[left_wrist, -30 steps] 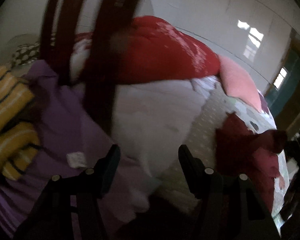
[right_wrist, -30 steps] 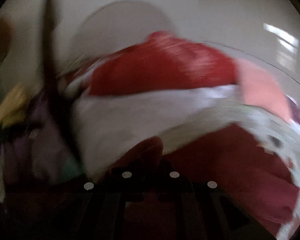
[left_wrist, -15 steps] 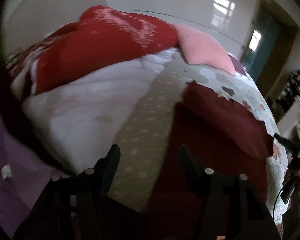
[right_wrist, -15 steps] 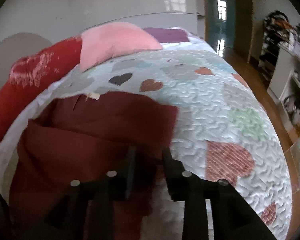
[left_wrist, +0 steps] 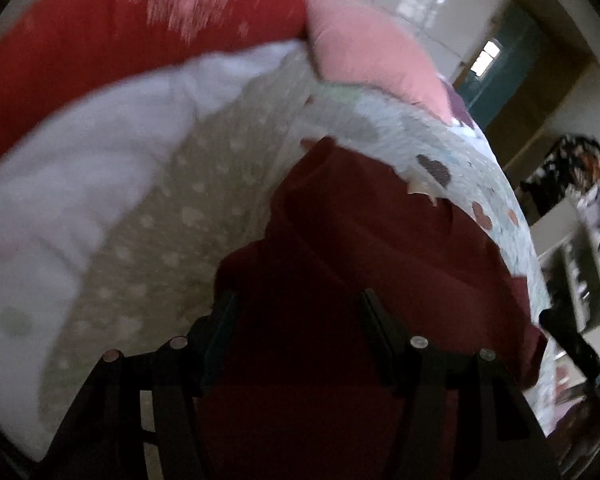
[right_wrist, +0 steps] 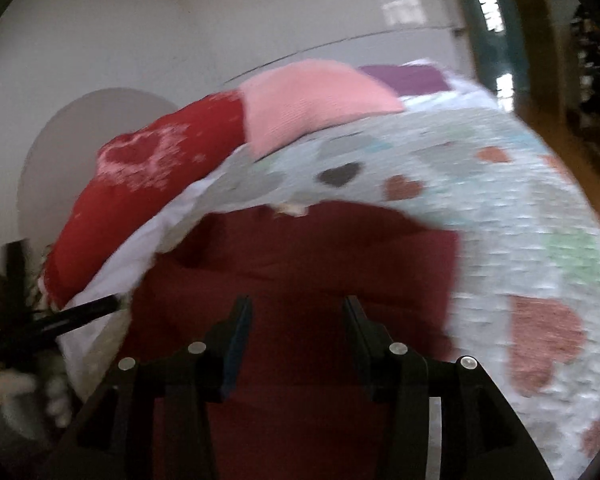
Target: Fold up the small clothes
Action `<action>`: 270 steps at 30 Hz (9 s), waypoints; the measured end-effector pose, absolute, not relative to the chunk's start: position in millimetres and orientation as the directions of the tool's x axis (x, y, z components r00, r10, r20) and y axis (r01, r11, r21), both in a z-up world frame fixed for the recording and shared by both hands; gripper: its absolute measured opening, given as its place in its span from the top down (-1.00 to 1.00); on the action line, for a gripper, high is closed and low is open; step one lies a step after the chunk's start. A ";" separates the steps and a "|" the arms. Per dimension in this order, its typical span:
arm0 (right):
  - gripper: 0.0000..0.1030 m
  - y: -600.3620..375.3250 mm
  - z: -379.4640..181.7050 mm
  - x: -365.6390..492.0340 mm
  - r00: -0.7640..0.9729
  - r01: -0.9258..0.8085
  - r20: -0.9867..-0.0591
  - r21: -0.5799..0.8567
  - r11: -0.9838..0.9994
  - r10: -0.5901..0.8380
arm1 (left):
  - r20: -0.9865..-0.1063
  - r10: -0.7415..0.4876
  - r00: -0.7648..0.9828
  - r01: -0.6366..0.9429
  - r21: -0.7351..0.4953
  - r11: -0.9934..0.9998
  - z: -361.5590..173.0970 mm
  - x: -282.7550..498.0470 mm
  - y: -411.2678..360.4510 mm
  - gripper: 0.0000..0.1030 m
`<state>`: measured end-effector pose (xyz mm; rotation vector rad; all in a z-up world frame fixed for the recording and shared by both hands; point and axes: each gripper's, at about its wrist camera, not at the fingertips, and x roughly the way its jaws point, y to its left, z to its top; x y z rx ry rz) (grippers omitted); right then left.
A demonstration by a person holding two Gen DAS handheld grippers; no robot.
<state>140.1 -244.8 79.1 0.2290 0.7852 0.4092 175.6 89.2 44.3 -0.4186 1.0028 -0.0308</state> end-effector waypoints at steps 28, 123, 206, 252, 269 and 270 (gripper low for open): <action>0.87 -7.1 31.2 281.4 0.427 -0.508 -0.822 0.125 0.852 0.376 | -0.769 -0.200 0.607 -0.141 -0.353 0.925 16.7 157.4 97.6 0.67; 0.85 -294.9 -22.4 -81.5 0.276 -0.219 -0.696 0.626 0.748 0.663 | -0.726 -0.503 0.469 -0.053 -0.592 0.804 15.2 -77.4 77.1 0.91; -0.01 -340.6 56.6 100.8 0.684 0.010 -0.696 0.306 0.952 0.217 | -0.771 -0.095 0.630 -0.176 -0.261 0.949 93.0 122.0 110.8 0.28; -0.26 -252.6 30.4 0.4 0.596 -0.057 -0.768 0.252 0.966 0.236 | -0.751 -0.105 0.652 -0.152 -0.266 0.952 86.0 10.9 37.4 -0.80; -0.27 -246.4 22.8 12.0 0.579 -0.061 -0.780 0.249 0.967 0.237 | -0.752 -0.139 0.644 -0.221 -0.357 0.907 68.9 22.8 74.5 -0.80; -0.27 -245.4 27.1 12.5 0.587 -0.071 -0.771 0.254 0.965 0.246 | -0.745 -0.140 0.652 -0.242 -0.379 0.893 68.5 23.6 84.7 -0.80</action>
